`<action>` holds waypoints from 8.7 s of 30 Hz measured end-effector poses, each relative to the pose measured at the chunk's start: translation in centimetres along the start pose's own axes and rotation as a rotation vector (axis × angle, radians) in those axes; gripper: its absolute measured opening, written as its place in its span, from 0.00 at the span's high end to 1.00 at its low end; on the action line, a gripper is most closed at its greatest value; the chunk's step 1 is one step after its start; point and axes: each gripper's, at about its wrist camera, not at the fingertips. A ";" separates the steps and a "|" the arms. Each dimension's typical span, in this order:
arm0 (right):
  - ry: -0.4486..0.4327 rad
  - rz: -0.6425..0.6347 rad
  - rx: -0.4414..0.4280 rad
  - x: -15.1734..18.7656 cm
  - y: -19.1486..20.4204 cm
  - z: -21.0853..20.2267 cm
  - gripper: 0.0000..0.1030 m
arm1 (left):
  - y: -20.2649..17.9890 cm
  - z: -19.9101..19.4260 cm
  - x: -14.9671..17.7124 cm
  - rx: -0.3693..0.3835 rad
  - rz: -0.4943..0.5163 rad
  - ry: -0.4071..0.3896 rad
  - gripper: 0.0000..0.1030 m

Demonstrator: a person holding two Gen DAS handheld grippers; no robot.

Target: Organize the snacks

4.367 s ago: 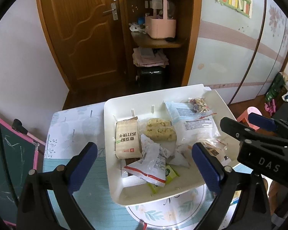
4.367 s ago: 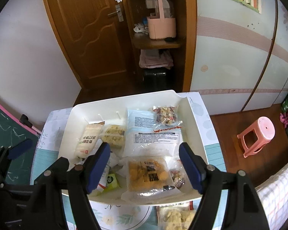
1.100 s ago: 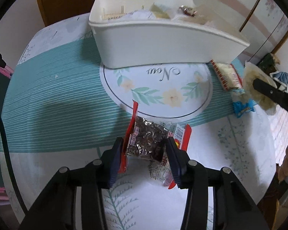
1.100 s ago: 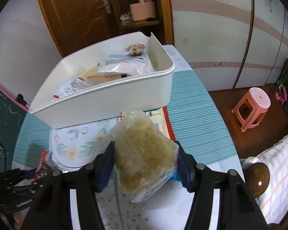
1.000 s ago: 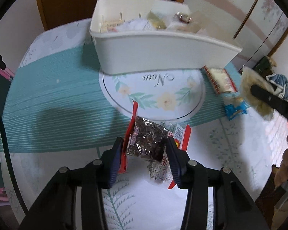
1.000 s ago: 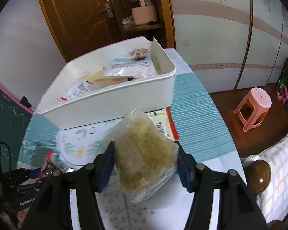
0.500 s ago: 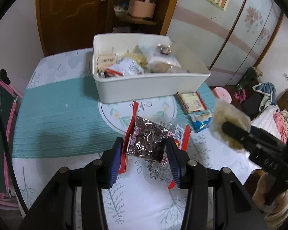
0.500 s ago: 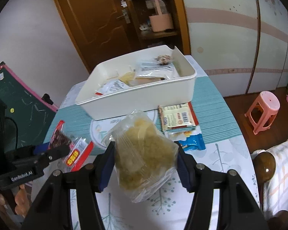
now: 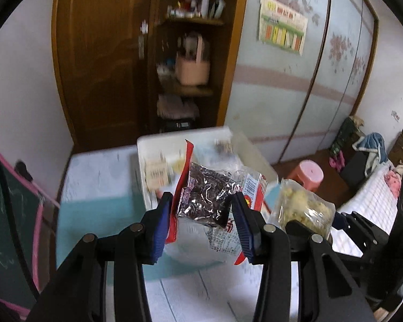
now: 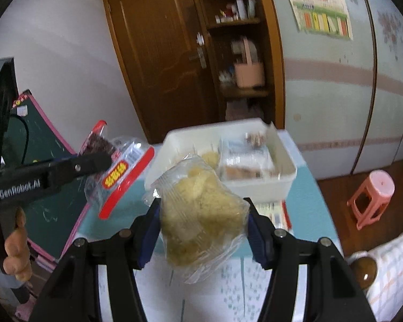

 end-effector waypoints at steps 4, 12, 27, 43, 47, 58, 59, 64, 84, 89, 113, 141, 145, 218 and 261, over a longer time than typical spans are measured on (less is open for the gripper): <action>-0.084 0.002 0.024 -3.8 0.1 -0.4 0.43 | -0.4 -0.4 -3.9 -0.030 0.024 -0.051 0.58; -0.161 0.044 0.118 -11.2 -0.9 1.5 0.43 | 0.2 3.1 -10.6 -0.089 0.001 -0.064 0.58; 0.021 -0.011 0.212 -12.3 0.1 13.8 0.43 | 3.8 15.8 -10.5 -0.205 -0.014 0.100 0.58; 0.160 -0.120 0.255 -7.2 -0.1 19.3 0.06 | 7.3 19.8 -7.5 -0.212 -0.085 0.214 0.04; 0.154 -0.114 0.247 -7.5 -0.2 18.6 0.06 | 6.3 18.7 -7.4 -0.208 -0.061 0.202 0.04; 0.110 -0.138 0.221 -7.5 0.9 14.4 0.06 | 3.6 15.0 -7.6 -0.181 -0.025 0.170 0.04; 0.106 -0.138 0.217 -7.5 1.0 13.9 0.06 | 3.4 14.5 -7.5 -0.181 -0.022 0.166 0.04; 0.083 -0.139 0.206 -7.0 1.2 11.5 0.06 | 2.4 12.5 -6.9 -0.184 -0.011 0.150 0.04; 0.074 -0.156 0.165 -2.9 1.8 6.1 0.06 | -2.8 5.6 -2.1 -0.154 0.156 0.102 0.04; 0.088 -0.136 0.154 -0.9 0.8 5.0 0.06 | -3.6 5.5 -0.7 -0.128 0.174 0.111 0.04; 0.417 -0.073 0.199 11.6 -7.3 12.8 0.06 | -1.8 17.5 9.8 0.003 -0.007 0.375 0.04; 0.355 0.009 0.254 12.4 -12.7 13.6 0.56 | -5.3 30.0 7.0 0.001 -0.126 0.425 0.04; 0.356 0.031 0.257 13.1 -13.4 12.5 0.56 | -6.4 32.6 7.2 -0.062 -0.138 0.434 0.04; 0.010 -0.096 0.125 -15.0 0.1 10.1 0.56 | 5.1 12.9 -11.0 -0.174 -0.021 0.026 0.83; 0.142 -0.019 0.119 -8.6 -0.2 7.2 0.28 | 3.1 6.3 -4.5 -0.142 -0.117 0.082 0.04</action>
Point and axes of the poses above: each gripper's, at about its wrist camera, not at the fingertips, and z roughly the way its jaws point, y to its left, x to its underside, and after that the axes turned 14 degrees about x, right-handed
